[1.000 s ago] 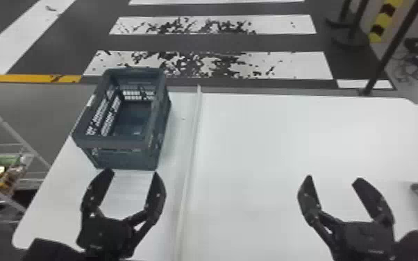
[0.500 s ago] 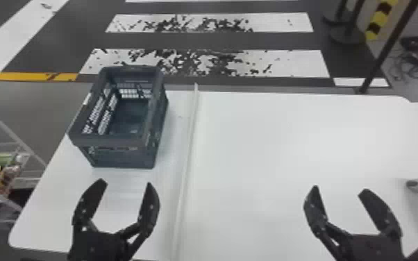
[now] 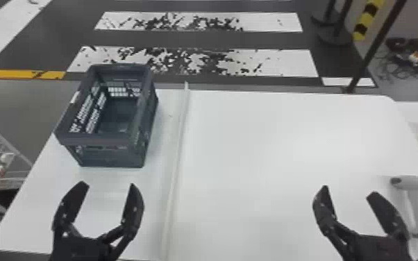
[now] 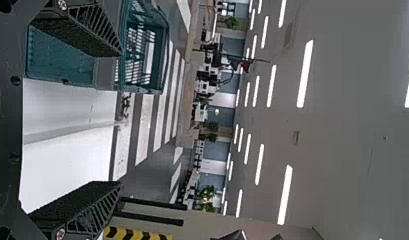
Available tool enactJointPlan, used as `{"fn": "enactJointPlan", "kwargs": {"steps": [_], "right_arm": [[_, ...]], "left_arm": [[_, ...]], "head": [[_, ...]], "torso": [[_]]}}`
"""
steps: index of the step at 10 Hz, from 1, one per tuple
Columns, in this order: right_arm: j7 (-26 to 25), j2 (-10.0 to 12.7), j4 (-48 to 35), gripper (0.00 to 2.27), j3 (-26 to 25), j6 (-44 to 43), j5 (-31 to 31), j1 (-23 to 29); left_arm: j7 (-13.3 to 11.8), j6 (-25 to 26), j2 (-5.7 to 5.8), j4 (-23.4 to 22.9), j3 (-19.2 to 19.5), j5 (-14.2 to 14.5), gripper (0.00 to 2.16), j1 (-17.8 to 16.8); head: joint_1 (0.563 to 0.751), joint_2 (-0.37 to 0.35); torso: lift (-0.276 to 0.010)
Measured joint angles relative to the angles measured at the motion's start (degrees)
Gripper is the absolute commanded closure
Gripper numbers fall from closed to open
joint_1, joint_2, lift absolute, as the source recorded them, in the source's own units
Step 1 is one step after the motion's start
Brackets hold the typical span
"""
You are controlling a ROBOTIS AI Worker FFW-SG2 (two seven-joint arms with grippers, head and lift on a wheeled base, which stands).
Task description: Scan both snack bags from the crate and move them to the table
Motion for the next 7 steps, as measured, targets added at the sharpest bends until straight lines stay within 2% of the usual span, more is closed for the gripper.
{"fn": "enactJointPlan", "kwargs": {"steps": [4, 7], "right_arm": [[0.08, -0.08, 0.45, 0.08, -1.54, -1.60, -1.22, 0.73], [0.26, -0.09, 0.96, 0.08, -1.24, -2.31, -1.25, 0.89]], "left_arm": [[0.12, -1.54, -0.52, 1.19, 0.02, -0.27, 0.08, 0.06], [0.37, -3.17, -0.58, 1.72, 0.58, -0.38, 0.08, 0.57]], "head": [[0.695, -0.017], [0.695, -0.001]], "torso": [[-0.087], [-0.087]]}}
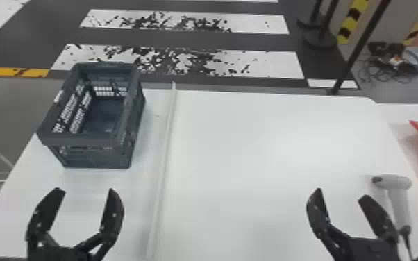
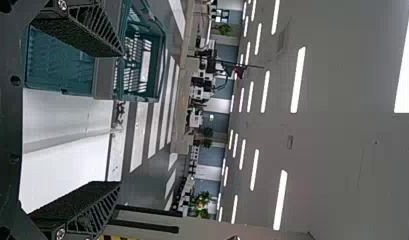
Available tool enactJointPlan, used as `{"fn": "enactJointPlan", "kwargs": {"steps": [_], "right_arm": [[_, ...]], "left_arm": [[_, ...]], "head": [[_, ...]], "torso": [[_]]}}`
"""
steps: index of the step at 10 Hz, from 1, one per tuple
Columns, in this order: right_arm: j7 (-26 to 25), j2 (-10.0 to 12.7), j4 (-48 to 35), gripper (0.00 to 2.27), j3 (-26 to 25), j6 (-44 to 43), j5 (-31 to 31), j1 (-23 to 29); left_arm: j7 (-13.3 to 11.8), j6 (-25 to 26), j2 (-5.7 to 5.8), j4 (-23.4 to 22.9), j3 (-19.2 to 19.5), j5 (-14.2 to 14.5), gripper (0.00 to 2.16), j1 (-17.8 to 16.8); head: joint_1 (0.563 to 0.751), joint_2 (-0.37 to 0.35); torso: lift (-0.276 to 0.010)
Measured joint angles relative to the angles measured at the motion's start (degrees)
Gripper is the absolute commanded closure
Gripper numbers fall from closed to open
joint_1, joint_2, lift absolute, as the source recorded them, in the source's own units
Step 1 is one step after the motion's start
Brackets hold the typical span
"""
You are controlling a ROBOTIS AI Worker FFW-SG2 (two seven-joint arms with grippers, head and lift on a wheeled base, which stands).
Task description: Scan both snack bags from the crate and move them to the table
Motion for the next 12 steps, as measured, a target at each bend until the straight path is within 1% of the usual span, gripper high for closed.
{"fn": "enactJointPlan", "kwargs": {"steps": [7, 10, 12], "right_arm": [[0.62, -0.20, 3.50, 0.08, 0.72, -2.00, 0.01, -1.26], [0.62, -0.67, 3.38, 0.08, 0.66, -3.28, -0.04, -1.10], [0.62, -0.98, 2.96, 0.08, 0.63, -3.85, -0.14, -0.69]], "left_arm": [[0.02, -0.42, -0.10, 1.00, 0.70, -0.14, 0.08, -0.37], [0.02, -0.16, -0.20, 0.35, 0.69, -0.14, 0.08, -0.22], [-0.03, 0.09, -0.52, -0.29, 0.53, -0.20, 0.08, -0.01]], "head": [[0.695, 0.021], [0.695, 0.016], [0.695, 0.009]], "torso": [[-0.087], [-0.087], [-0.087]]}}
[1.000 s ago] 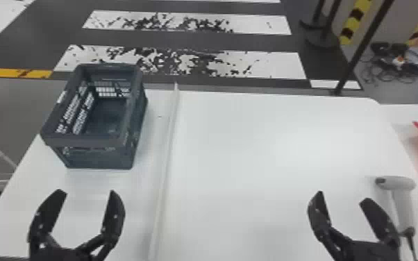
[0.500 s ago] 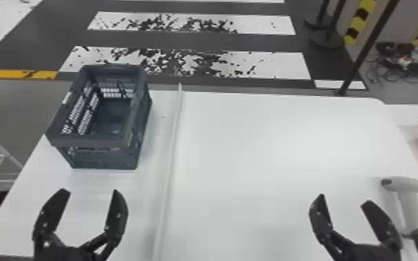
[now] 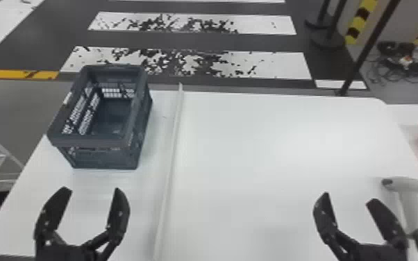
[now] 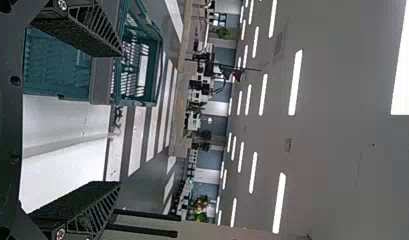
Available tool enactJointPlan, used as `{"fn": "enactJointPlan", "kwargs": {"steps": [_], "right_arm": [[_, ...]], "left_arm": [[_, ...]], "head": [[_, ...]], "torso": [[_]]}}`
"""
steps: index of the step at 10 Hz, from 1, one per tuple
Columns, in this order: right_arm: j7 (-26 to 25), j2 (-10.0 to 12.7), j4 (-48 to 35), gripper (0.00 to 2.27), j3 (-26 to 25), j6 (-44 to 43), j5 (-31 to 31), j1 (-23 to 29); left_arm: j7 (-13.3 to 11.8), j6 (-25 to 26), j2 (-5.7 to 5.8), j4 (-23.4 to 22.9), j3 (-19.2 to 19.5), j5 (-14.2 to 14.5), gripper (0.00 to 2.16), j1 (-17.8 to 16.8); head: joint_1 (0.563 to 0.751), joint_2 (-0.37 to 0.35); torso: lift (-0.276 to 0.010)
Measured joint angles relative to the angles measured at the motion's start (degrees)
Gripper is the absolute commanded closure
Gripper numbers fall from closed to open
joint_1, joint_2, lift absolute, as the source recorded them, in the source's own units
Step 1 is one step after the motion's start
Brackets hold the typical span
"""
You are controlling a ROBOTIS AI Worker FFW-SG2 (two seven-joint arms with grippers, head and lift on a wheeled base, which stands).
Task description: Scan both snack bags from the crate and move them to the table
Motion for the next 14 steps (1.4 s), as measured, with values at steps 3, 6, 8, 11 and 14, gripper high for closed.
{"fn": "enactJointPlan", "kwargs": {"steps": [3, 6, 8, 11, 14], "right_arm": [[0.00, -0.07, -0.44, 0.08, 0.02, -0.08, -0.48, 0.24], [0.00, -0.07, -0.61, 0.08, 0.16, 0.05, -0.62, 0.11], [0.01, -0.07, -0.76, 0.08, 0.27, 0.08, -0.78, -0.05], [0.00, 0.02, -0.77, 0.08, 0.29, 0.42, -0.91, -0.28], [0.00, 0.11, -0.71, 0.08, 0.37, 0.86, -0.96, -0.57]], "left_arm": [[0.03, 0.77, -0.13, -1.09, -0.09, -0.03, 0.08, 0.04], [-0.03, 1.90, -0.12, -1.86, -0.16, -0.09, 0.08, 0.13], [-0.04, 3.45, -0.09, -2.29, -0.10, -0.30, 0.08, 0.04], [0.06, 4.04, -0.03, -2.05, -0.10, -0.71, 0.08, -0.37], [0.17, 4.42, 0.08, -1.77, 0.15, -0.82, 0.08, -0.68]], "head": [[0.695, 0.004], [0.695, 0.000], [0.695, -0.001], [0.695, -0.002], [0.695, 0.004]], "torso": [[-0.087], [-0.087], [-0.087], [-0.087], [-0.087]]}}
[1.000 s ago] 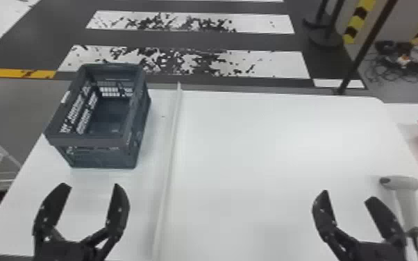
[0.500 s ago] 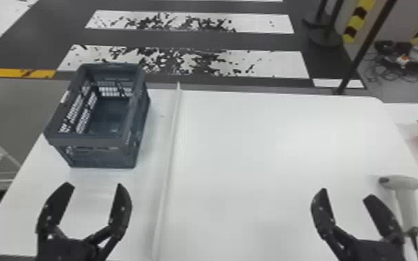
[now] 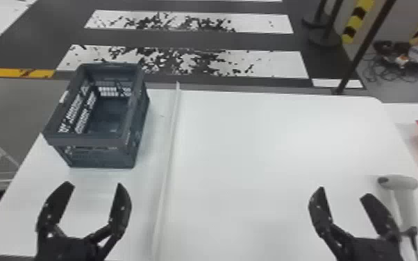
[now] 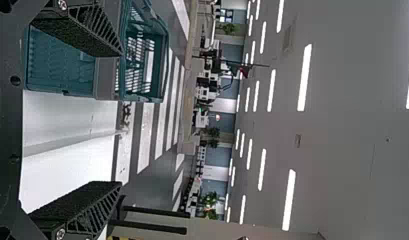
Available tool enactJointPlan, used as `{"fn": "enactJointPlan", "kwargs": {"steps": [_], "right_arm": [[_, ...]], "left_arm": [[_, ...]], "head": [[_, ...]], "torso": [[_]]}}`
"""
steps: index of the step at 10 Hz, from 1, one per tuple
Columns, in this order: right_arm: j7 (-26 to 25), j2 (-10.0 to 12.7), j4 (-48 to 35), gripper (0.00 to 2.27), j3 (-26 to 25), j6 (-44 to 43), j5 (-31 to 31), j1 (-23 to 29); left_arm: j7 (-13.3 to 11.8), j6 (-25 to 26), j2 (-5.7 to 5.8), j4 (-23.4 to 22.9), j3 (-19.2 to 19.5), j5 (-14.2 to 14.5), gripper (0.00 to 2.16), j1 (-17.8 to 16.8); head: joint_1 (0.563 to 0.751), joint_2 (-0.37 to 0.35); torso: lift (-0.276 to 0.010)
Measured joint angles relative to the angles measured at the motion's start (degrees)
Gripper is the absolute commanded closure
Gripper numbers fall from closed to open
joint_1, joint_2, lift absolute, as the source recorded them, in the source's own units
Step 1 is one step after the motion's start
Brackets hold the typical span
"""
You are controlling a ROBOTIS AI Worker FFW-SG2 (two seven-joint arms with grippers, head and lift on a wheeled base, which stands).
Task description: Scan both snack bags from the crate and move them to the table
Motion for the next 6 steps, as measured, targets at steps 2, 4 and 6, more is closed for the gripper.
{"fn": "enactJointPlan", "kwargs": {"steps": [2, 4, 6], "right_arm": [[0.02, -0.14, 0.00, 0.08, -0.19, -0.14, -0.50, -0.06], [0.09, -0.27, 0.00, 0.08, -0.44, -0.17, -0.98, -0.09], [0.09, -0.37, 0.00, 0.08, -0.53, -0.18, -1.26, -0.09]], "left_arm": [[0.91, -0.05, -0.04, -0.15, 0.13, 0.00, 0.08, 0.01], [0.93, -0.16, -0.09, -0.15, 0.30, 0.00, 0.08, 0.10], [0.85, -0.19, -0.08, -0.19, 0.41, 0.01, 0.08, 0.12]], "head": [[0.695, 0.007], [0.695, 0.005], [0.695, 0.004]], "torso": [[-0.087], [-0.087], [-0.087]]}}
